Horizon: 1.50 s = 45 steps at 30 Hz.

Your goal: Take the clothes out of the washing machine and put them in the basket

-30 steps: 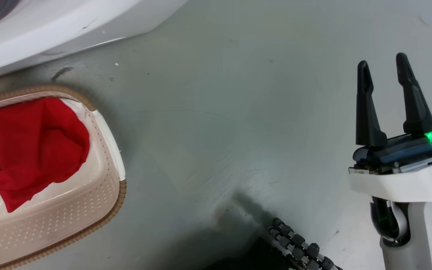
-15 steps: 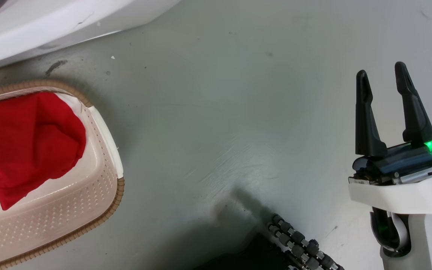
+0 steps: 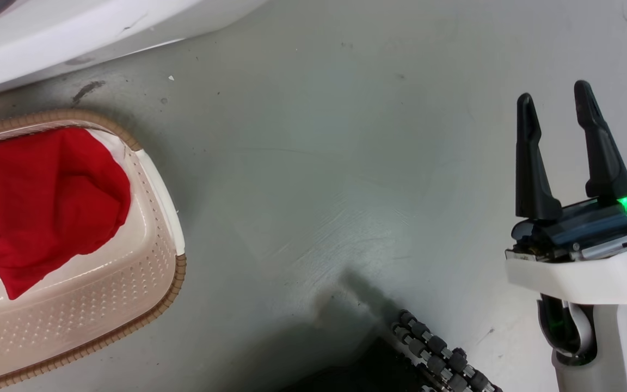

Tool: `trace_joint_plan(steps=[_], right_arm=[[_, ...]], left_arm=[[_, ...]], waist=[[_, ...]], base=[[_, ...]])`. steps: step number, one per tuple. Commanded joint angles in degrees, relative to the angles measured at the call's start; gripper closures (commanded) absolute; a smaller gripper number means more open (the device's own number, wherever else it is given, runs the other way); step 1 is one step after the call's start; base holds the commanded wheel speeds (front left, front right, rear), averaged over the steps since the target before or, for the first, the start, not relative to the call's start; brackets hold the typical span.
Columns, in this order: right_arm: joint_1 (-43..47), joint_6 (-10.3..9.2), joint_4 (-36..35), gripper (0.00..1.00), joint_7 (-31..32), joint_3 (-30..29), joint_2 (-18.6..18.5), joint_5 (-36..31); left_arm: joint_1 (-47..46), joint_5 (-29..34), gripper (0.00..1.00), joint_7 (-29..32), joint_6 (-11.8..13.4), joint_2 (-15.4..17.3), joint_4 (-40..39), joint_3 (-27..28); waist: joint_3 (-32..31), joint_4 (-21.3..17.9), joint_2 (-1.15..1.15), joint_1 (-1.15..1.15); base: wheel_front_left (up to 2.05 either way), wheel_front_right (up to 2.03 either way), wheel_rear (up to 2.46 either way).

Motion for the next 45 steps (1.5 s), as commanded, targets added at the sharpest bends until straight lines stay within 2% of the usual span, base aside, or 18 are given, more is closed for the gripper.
trace_joint_plan(steps=[1,7,11,24,33,39,45], right_arm=[[-1.1,-0.08,0.0,0.00,-0.1,0.0,0.1,-0.2],[-2.6,-0.08,0.9,0.00,-0.1,-0.8,0.1,-0.9],[-3.0,-0.08,1.7,0.00,-0.1,-2.0,0.1,-2.5],[-0.5,-0.08,5.5,0.00,-0.1,-5.9,0.1,-8.0],[2.2,-0.08,8.2,0.00,-0.1,-7.3,0.1,-10.9],[4.1,-0.08,9.4,0.00,-0.1,-7.5,0.1,-11.6],[5.5,-0.08,10.3,0.00,-0.1,-7.8,0.1,-11.6]], left_arm=[[0.3,-0.4,1.00,-0.7,-0.1,-0.1,-0.1,-0.3],[1.6,-3.9,1.00,-5.8,-0.1,1.5,-2.3,-3.2],[4.6,-6.7,1.00,-11.2,-0.1,1.4,-3.5,-5.0],[23.2,-17.3,1.00,-31.2,0.0,-1.4,-5.5,-9.7],[36.2,-20.1,1.00,-43.8,0.0,-2.9,-9.4,-12.4],[43.8,-18.7,1.00,-49.3,3.1,-3.6,-14.3,-12.7],[53.5,-18.5,1.00,-51.0,7.9,-2.7,-25.2,-9.3]], waist=[[-0.2,0.1,0.00,0.00],[-1.4,1.0,0.00,0.00],[-3.7,3.1,0.00,0.00],[-17.6,10.6,0.00,0.00],[-28.2,14.6,0.00,0.00],[-34.3,16.3,0.00,0.00],[-38.9,17.3,0.00,0.00]], base=[[0.00,0.00,0.00],[0.00,0.00,0.00],[0.00,0.00,0.00],[0.00,0.00,0.00],[0.00,0.00,0.00],[0.00,0.00,0.00],[0.00,0.00,0.00]])
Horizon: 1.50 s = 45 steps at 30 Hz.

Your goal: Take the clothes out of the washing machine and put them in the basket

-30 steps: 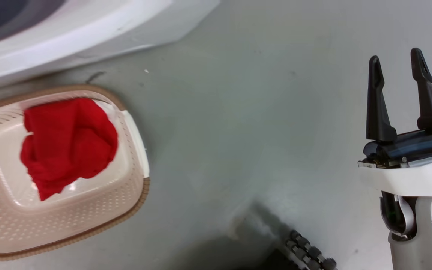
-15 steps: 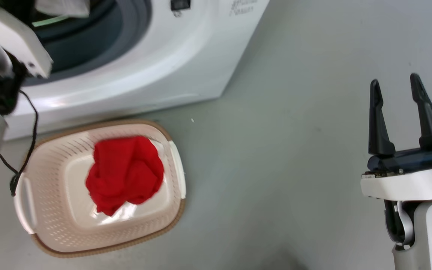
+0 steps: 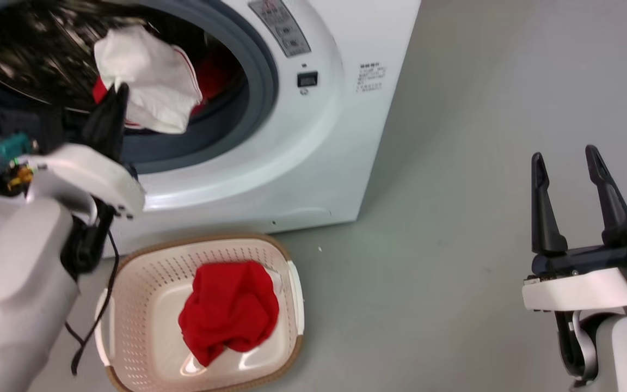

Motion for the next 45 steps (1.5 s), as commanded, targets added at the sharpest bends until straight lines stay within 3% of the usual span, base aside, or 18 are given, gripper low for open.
trace_joint_plan(steps=[1,14,22,29,34,45], right_arm=[[1.2,-0.08,0.3,0.00,-0.1,-0.3,0.1,0.0],[3.1,-0.08,1.0,0.00,-0.1,0.1,0.1,-0.4],[3.0,-0.08,1.1,0.00,-0.1,0.1,0.1,0.2],[2.2,-0.08,1.1,0.00,-0.1,0.1,0.1,0.5],[1.5,-0.08,1.0,0.00,-0.1,0.4,0.1,0.8],[-0.7,-0.07,0.1,0.00,-0.1,0.9,0.1,1.2]], left_arm=[[2.1,0.8,1.00,-0.4,1.1,0.6,-2.9,1.1],[22.5,7.9,1.00,-0.4,12.2,4.1,-34.8,12.7],[32.0,9.8,1.00,-0.4,14.6,2.8,-45.5,20.4],[37.8,7.2,1.00,1.7,13.0,2.1,-44.6,19.8],[39.6,5.7,1.00,5.5,12.0,2.2,-39.6,17.2],[36.0,2.6,1.00,13.5,4.6,-1.6,-17.5,9.3]], waist=[[-2.6,1.3,0.00,0.02],[-6.9,2.6,0.00,0.02],[-6.9,2.2,0.00,0.02],[-5.8,1.7,0.00,0.02],[-4.1,0.8,0.00,0.02],[2.9,-2.6,0.00,0.02]], base=[[0.00,0.00,0.00],[0.00,0.00,0.00],[0.00,0.00,0.00],[0.00,0.00,0.00],[0.00,0.00,0.00],[0.00,0.00,0.00]])
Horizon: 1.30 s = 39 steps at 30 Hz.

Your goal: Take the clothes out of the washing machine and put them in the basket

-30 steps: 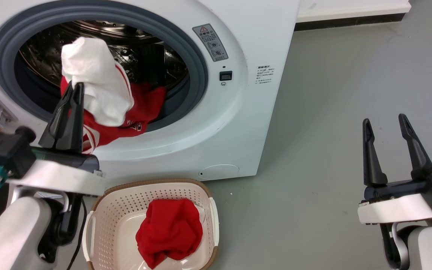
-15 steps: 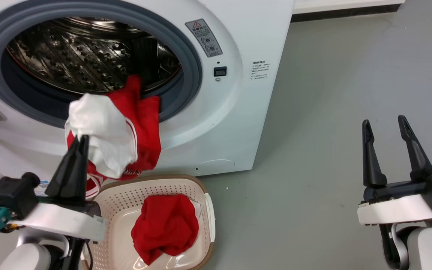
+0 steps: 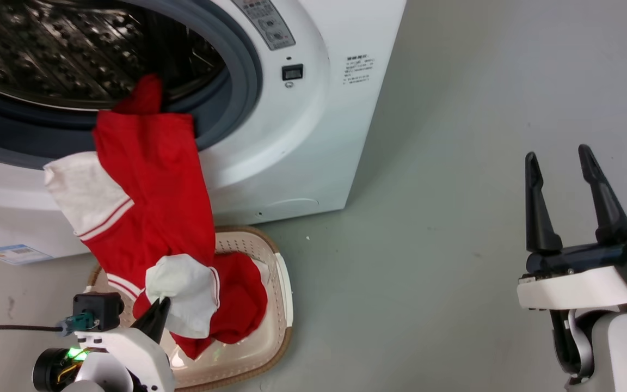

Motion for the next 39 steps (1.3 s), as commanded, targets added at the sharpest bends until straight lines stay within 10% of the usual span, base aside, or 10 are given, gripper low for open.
trace_joint_plan(steps=[1,16,34,35,39], right_arm=[[-1.0,-0.08,-0.4,0.00,-0.1,0.0,0.1,0.3],[-4.2,-0.08,-2.4,0.00,-0.1,0.2,0.1,1.5],[-4.7,-0.08,-3.4,0.00,-0.1,0.8,0.1,0.8],[-4.7,-0.08,-3.3,0.00,-0.1,0.8,0.1,0.7],[-4.5,-0.08,-2.7,0.00,-0.1,0.9,0.1,0.6]], left_arm=[[-1.2,0.1,1.00,0.1,-0.4,-0.2,1.2,-0.2],[-15.9,0.2,1.00,9.3,-10.4,-7.2,36.3,-7.2],[-29.1,1.3,1.00,-3.7,-11.4,-11.3,54.5,-8.0],[-29.2,1.5,0.06,-4.3,-11.5,-11.4,54.9,-8.1],[-28.5,0.9,0.00,-6.0,-11.6,-12.6,56.2,-8.1]], waist=[[2.2,-1.3,0.00,-0.01],[14.1,-6.1,0.00,-0.01],[19.0,-5.3,0.00,-0.01],[18.5,-5.3,0.00,-0.01],[16.1,-4.9,0.00,-0.01]], base=[[0.00,0.00,0.00],[0.00,0.00,0.00],[0.00,0.00,0.00],[0.00,0.00,0.00],[0.00,0.00,0.00]])
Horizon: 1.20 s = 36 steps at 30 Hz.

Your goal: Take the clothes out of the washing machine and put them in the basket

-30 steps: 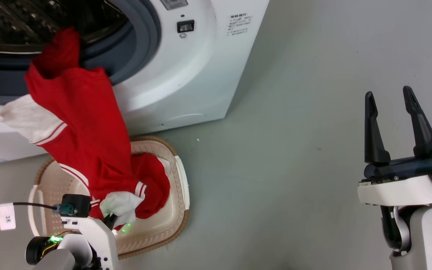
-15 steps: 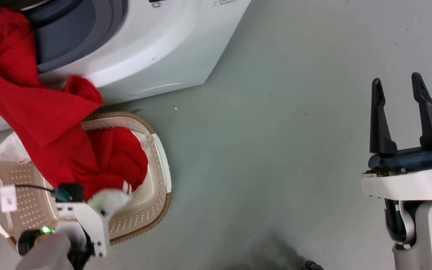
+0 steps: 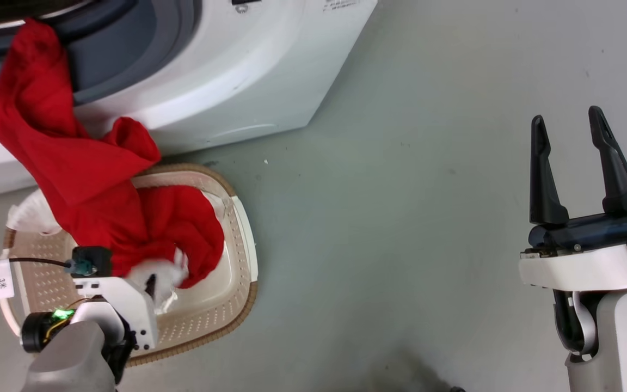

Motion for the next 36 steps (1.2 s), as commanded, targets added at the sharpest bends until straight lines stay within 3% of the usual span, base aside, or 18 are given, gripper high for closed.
trace_joint_plan(steps=[1,11,13,18,23,28,36], right_arm=[[-0.3,-0.08,0.2,0.00,-0.1,0.0,0.1,-0.3],[1.9,-0.08,2.2,0.00,-0.1,-1.1,0.1,-1.3],[3.1,-0.08,2.8,0.00,-0.1,-2.2,0.1,-2.0],[4.0,-0.08,3.0,0.00,-0.1,-2.2,0.1,-2.7],[4.6,-0.08,2.8,0.00,-0.1,-1.6,0.1,-2.9],[4.2,-0.08,2.5,0.00,-0.1,-1.3,0.1,-2.6],[3.6,-0.08,2.1,0.00,-0.1,-1.3,0.1,-1.9]], left_arm=[[0.5,-0.3,0.00,-0.8,-0.1,-0.4,0.3,-0.1],[4.8,-1.6,0.00,-7.5,-0.5,-1.5,-1.7,0.8],[6.2,-0.9,0.00,-8.1,-0.4,-0.7,-7.4,3.3],[11.2,3.4,0.00,-8.1,2.5,0.8,-19.7,10.2],[16.0,8.8,0.00,-8.1,5.0,1.1,-31.4,17.5],[16.7,14.3,0.00,-8.1,5.3,1.6,-39.4,21.1],[10.6,16.1,0.00,-6.3,5.0,3.9,-40.0,23.0]], waist=[[-1.7,0.4,0.00,-0.01],[-10.6,3.3,0.00,-0.01],[-13.5,5.2,0.00,-0.01],[-15.7,6.9,0.00,-0.01],[-16.2,7.3,0.00,-0.01],[-14.9,6.8,0.00,-0.01],[-11.9,5.0,0.00,-0.01]], base=[[0.00,0.00,0.00],[0.00,0.00,0.00],[0.00,0.00,0.00],[0.00,0.00,0.00],[0.00,0.00,0.00],[0.00,0.00,0.00],[0.00,0.00,0.00]])
